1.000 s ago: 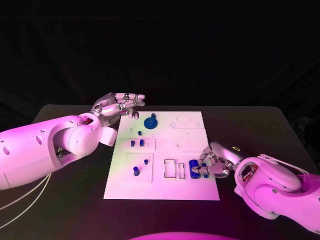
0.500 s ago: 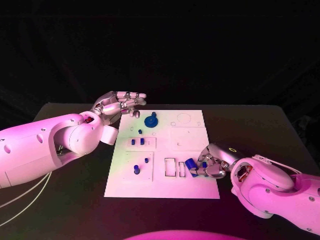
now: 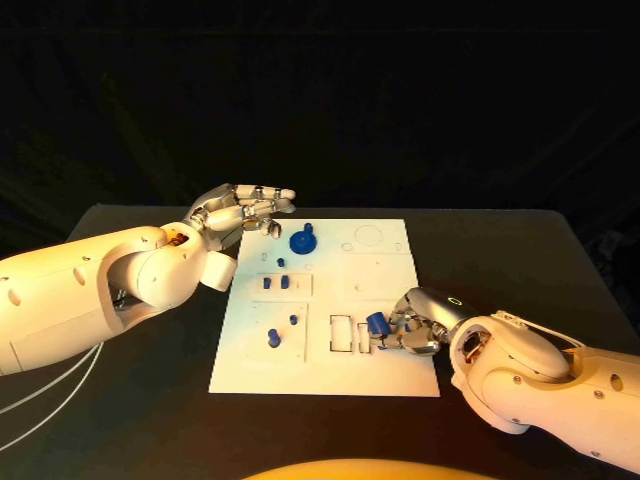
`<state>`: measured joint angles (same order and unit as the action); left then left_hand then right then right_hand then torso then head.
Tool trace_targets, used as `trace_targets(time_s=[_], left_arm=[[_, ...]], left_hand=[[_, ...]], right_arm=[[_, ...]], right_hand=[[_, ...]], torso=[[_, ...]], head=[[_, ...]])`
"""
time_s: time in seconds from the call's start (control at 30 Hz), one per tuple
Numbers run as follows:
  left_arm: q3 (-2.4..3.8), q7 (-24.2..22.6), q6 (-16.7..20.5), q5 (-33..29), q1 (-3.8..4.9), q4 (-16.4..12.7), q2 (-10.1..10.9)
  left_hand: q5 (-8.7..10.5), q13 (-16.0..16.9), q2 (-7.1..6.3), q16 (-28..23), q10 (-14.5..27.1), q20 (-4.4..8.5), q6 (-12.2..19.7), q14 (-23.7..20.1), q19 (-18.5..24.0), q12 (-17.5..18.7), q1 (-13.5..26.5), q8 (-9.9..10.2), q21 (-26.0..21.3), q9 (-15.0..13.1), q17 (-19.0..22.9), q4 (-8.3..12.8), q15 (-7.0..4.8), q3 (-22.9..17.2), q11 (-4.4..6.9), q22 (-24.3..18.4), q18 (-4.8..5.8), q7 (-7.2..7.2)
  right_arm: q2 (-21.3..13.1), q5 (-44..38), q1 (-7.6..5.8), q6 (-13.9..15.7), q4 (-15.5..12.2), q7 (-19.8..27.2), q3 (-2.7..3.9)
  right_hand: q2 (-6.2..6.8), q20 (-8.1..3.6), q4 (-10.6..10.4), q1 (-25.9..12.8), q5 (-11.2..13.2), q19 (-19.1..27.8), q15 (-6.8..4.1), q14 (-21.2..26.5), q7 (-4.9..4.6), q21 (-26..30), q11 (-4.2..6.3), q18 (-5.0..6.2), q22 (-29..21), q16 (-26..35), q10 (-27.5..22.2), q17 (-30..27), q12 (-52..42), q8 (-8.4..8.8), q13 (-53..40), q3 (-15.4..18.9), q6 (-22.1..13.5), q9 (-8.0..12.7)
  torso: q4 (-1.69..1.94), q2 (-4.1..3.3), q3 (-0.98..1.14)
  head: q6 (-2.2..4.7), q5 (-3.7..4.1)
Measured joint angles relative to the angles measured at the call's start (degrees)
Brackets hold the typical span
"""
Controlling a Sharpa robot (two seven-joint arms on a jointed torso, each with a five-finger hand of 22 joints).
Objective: Assemble the parts on the task board
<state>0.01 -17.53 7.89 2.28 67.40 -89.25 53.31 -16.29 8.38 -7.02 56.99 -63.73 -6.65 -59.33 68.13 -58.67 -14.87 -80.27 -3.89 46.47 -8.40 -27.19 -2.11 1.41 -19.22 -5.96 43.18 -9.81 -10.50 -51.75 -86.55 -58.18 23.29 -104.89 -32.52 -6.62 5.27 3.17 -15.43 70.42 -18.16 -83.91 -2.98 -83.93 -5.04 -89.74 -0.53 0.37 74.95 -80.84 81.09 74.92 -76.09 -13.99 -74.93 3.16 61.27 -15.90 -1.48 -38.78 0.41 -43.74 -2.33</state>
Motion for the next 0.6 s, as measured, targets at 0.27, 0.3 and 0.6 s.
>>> trace_targets(time_s=[0.27,0.3,0.6], left_arm=[[-0.01,1.02,-0.57,0.00,0.00,-0.07,0.00],[-0.01,1.12,-0.63,0.00,0.00,-0.07,0.02],[-0.01,1.48,-0.89,0.00,0.00,-0.09,0.08]], left_hand=[[0.00,0.00,0.00,0.00,0.00,0.00,0.00,-0.16,0.00,-0.23,0.00,0.00,0.00,0.00,0.09,0.00,0.15,0.00,0.00,-0.11,0.00,0.00],[0.00,-0.01,0.00,-0.21,0.11,0.00,0.00,-0.16,0.00,-0.24,0.00,0.00,0.00,-0.01,0.16,0.00,0.15,0.00,-0.11,-0.11,0.00,0.00],[0.00,-0.01,0.00,-0.25,0.20,0.00,0.00,-0.16,0.00,-0.24,0.00,0.00,0.00,-0.01,0.18,0.00,0.15,0.00,-0.20,-0.11,0.00,0.00]], right_arm=[[-0.32,0.48,0.23,1.26,-0.53,0.03,-0.09],[-0.72,1.01,0.29,1.52,-0.95,0.03,-0.12],[-2.41,7.28,-1.02,3.67,-4.89,-0.21,0.15]], right_hand=[[-1.87,-0.22,0.35,1.87,-0.81,-0.22,-0.42,0.00,0.41,0.00,0.41,0.00,0.00,-0.41,0.40,0.00,-0.46,0.01,0.01,0.52,0.35,-0.48],[-2.20,-0.26,0.41,2.21,-0.82,-0.18,-0.42,0.00,0.52,0.00,0.42,0.00,-0.01,-0.41,0.42,0.00,-0.61,0.00,0.01,0.55,0.30,-0.49],[-3.15,-0.43,0.91,3.19,-1.38,-0.01,-0.75,-0.08,0.44,0.00,0.82,0.00,-0.01,-0.86,0.82,-0.01,-0.69,-0.86,0.01,0.21,0.46,-1.03]], torso=[[-0.08,0.03,-0.04],[-0.08,0.03,-0.04],[-0.10,0.08,-0.05]], head=[[-0.02,-0.25],[-0.01,-0.26],[0.05,-0.27]])
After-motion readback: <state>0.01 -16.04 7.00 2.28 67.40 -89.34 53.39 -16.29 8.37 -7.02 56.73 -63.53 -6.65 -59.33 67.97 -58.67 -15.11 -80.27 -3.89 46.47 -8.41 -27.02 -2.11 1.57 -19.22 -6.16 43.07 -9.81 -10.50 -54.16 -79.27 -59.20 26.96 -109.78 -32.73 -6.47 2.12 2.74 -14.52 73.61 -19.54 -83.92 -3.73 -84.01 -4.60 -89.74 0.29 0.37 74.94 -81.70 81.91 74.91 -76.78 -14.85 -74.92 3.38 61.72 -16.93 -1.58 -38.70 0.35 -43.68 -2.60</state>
